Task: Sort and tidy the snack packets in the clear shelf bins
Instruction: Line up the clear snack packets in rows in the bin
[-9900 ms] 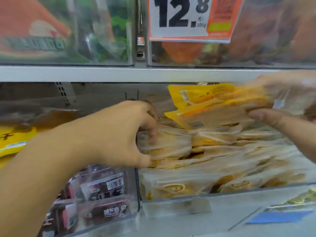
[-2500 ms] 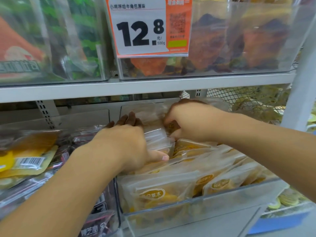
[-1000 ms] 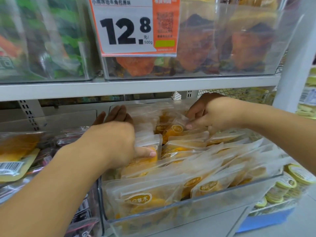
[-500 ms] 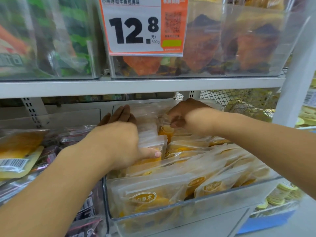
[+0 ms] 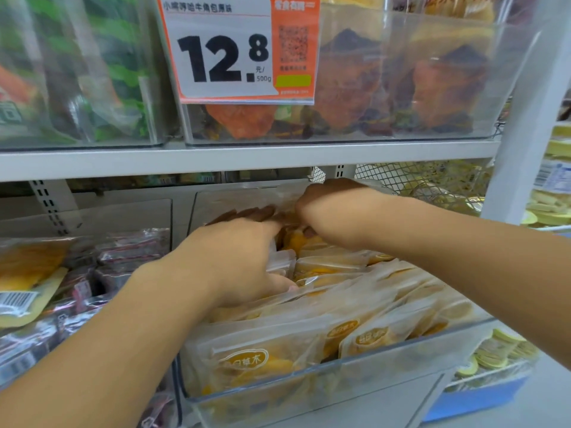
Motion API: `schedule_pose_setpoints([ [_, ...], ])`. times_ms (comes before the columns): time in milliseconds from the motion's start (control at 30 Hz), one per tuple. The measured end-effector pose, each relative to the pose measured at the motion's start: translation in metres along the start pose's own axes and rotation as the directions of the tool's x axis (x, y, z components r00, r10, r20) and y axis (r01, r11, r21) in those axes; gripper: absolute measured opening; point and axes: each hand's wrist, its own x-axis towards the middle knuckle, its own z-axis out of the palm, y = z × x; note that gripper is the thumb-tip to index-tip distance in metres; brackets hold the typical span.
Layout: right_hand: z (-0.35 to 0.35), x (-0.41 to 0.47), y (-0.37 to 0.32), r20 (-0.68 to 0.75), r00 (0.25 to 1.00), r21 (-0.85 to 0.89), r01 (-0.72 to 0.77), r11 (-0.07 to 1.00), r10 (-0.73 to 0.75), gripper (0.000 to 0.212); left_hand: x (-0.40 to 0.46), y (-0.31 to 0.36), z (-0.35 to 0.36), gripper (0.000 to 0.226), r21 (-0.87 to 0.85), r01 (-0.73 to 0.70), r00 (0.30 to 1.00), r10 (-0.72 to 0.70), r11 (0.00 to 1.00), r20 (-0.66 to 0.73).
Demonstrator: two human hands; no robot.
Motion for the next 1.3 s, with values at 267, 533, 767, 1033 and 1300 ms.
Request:
schedule_pose_setpoints([
  [267, 0.021, 0.015, 0.011, 0.026, 0.998, 0.436, -0.068, 0.897, 0.063, 0.017, 0.003, -0.002, 0.000, 0.091, -0.037, 0.007, 0.999, -0.005, 0.999, 0.045],
  [533, 0.026, -0.019, 0.063, 0.056, 0.965, 0.287, -0.261, 0.921, 0.256, 0.041, 0.005, 0.009, -0.010, 0.097, -0.008, 0.016, 0.993, -0.015, 1.000, 0.115],
  [767, 0.034, -0.011, 0.067, 0.067, 0.946, 0.406, -0.317, 0.857, 0.318, 0.035, 0.011, 0.020, -0.020, 0.050, -0.242, 0.116, 0.968, -0.055, 0.963, 0.246],
  [1033, 0.033, -0.007, 0.076, -0.025, 0.952, 0.568, -0.239, 0.788, 0.306, 0.009, 0.017, 0.032, -0.018, 0.046, -0.149, 0.189, 0.971, -0.162, 0.971, 0.174],
  [1300, 0.044, 0.019, 0.062, -0.092, 0.975, 0.374, -0.156, 0.914, 0.204, 0.013, 0.026, 0.017, -0.008, 0.074, -0.048, 0.164, 0.960, -0.148, 0.985, 0.236],
])
